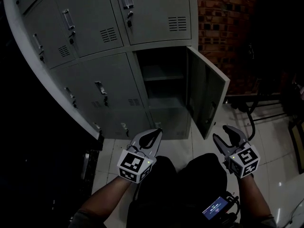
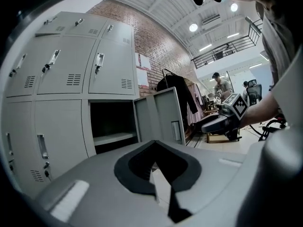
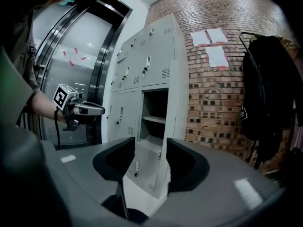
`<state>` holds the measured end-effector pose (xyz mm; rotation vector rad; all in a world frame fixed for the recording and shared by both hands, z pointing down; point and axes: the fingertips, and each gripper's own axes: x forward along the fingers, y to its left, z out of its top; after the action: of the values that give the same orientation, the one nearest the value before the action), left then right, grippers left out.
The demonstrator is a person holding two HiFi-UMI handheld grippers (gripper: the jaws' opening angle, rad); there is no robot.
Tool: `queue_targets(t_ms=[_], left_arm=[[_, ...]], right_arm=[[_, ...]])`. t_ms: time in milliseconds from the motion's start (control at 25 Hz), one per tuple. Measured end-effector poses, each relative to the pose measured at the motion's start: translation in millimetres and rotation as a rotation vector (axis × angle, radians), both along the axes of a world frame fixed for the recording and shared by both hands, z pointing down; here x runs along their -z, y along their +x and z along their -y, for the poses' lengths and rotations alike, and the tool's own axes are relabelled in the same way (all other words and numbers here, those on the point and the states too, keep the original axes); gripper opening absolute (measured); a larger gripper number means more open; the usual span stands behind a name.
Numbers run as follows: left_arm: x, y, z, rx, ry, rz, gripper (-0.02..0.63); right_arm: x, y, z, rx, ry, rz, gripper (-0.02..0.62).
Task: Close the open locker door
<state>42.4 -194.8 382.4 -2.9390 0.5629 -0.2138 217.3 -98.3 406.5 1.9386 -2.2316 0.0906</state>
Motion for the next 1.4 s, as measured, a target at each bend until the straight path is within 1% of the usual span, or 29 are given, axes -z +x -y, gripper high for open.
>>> queue_targets(t_ms=[160,400,520,640,800,960,1160,1280,1400], left_arm=[[-2.5,13.2,11.1,-0.014,-0.002,0.005,0.002],[-0.6,46.4,39.0,-0.036,0.015,-0.001,0.002],[0.8,66.5,45.1,-0.049,0.007,-0.013,0.002],[-3.6,79.4,48.6,-0.062,0.002,-0.002,0.002],[-14.2,86.1,60.9,-0.050,0.003,0.016,0.002],[-13.5,89.1,71.8,-0.044,-0.004,0.018,0.002],[-13.3,97.0,83.0,-0.039,-0.003,0.012,0.002],[-17.5,101.9,82.3,-0.041,-0.015,0.018,0.002],[-18.0,105.4,79.6,-0.048,-0.013,0.019,0.002]], right_arm=[[-6.4,11.5,15.6,0.015,-0.016,0.000,0.226],[-15.4,18.1,37.7,0.087,-0.032,-0.059,0.276],[-16.5,23.0,44.4,0.109,-0.034,-0.056,0.281],[-19.4,30.6,51.0,0.123,-0.041,-0.056,0.284],[-18.8,38.2,69.2,0.162,-0.047,-0.072,0.289],[-18.1,33.4,81.0,0.205,-0.045,-0.083,0.295],[-26.7,31.5,81.7,0.268,-0.064,-0.079,0.307],[-30.8,29.4,79.9,0.308,-0.072,-0.066,0.308],[-30.6,29.1,80.8,0.315,-0.071,-0.055,0.305]])
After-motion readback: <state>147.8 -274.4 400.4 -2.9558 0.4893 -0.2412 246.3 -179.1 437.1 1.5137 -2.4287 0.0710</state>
